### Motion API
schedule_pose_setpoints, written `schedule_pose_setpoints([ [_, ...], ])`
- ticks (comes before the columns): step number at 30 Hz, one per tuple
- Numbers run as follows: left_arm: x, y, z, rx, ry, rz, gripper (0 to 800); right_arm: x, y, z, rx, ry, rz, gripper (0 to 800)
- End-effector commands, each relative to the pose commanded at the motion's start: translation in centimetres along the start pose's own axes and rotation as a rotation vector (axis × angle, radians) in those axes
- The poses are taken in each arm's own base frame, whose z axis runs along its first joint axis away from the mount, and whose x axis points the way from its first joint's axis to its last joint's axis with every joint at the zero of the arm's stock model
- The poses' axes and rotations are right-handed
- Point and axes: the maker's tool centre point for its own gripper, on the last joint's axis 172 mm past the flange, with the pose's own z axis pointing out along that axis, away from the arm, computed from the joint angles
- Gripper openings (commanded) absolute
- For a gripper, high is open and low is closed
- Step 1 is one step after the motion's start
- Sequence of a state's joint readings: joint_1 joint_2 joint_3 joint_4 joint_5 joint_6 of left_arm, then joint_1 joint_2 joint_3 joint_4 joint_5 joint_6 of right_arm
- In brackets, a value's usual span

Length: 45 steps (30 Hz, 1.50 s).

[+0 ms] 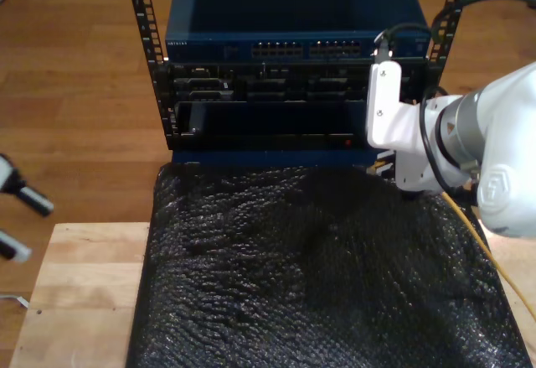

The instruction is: Grab the cable and plug it in

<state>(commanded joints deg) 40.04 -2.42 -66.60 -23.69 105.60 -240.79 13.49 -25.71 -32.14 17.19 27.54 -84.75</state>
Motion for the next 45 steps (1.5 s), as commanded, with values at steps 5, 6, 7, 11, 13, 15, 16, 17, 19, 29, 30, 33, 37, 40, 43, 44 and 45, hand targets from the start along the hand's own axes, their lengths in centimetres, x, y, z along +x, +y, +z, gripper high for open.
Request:
schedule_pose_setpoints([
  [5,-3.1,2.7,-1.0,-0.005,-0.061,0.052,800,-0.2,-0.3,0.5,0.013,-0.005,0.003,0],
  [6,-3.7,3.4,-1.0,-0.012,-0.073,0.064,800,-0.2,-0.3,0.6,0.014,-0.005,0.004,0],
  [7,-4.3,4.2,-0.9,-0.018,-0.084,0.076,800,-0.2,-0.3,0.6,0.014,-0.005,0.004,0],
  [11,-7.2,7.4,-0.2,-0.061,-0.122,0.093,800,-0.4,-0.6,1.0,0.026,-0.010,0.005,0],
  [13,-8.3,8.9,0.1,-0.072,-0.123,0.106,800,-0.5,-0.8,1.2,0.031,-0.012,0.006,0],
  [15,-9.3,10.2,0.6,-0.084,-0.112,0.123,800,-0.6,-1.0,1.3,0.034,-0.013,0.007,0],
  [16,-9.8,10.9,0.8,-0.085,-0.103,0.129,800,-0.7,-1.2,1.6,0.040,-0.015,0.008,0],
  [17,-10.2,11.6,1.2,-0.086,-0.093,0.135,800,-0.8,-1.3,1.7,0.042,-0.017,0.008,0],
  [19,-10.9,13.0,2.0,-0.088,-0.073,0.148,800,-0.8,-1.4,1.9,0.048,-0.019,0.012,0],
  [29,-13.5,18.4,5.4,-0.124,-0.055,0.183,800,-1.1,-1.9,2.6,0.064,-0.025,0.019,0],
  [30,-13.5,18.9,6.0,-0.130,-0.045,0.197,800,-1.1,-1.9,2.6,0.065,-0.025,0.019,0],
  [33,-13.4,20.5,7.8,-0.151,-0.022,0.242,800,-1.2,-2.0,2.7,0.068,-0.026,0.020,0],
  [37,-13.1,22.7,10.0,-0.189,-0.008,0.258,800,-1.2,-2.1,2.8,0.069,-0.028,0.019,0],
  [40,-13.5,23.5,11.2,-0.208,-0.031,0.276,800,-1.3,-2.1,2.7,0.069,-0.028,0.020,0],
  [43,-14.8,23.1,12.1,-0.180,-0.090,0.295,800,-1.3,-2.2,2.8,0.072,-0.029,0.020,0],
  [44,-15.1,23.2,12.5,-0.176,-0.101,0.299,800,-1.4,-2.3,2.8,0.073,-0.030,0.020,0],
  [45,-15.5,23.3,12.9,-0.169,-0.105,0.299,800,-1.4,-2.3,2.8,0.073,-0.030,0.020,0],
])
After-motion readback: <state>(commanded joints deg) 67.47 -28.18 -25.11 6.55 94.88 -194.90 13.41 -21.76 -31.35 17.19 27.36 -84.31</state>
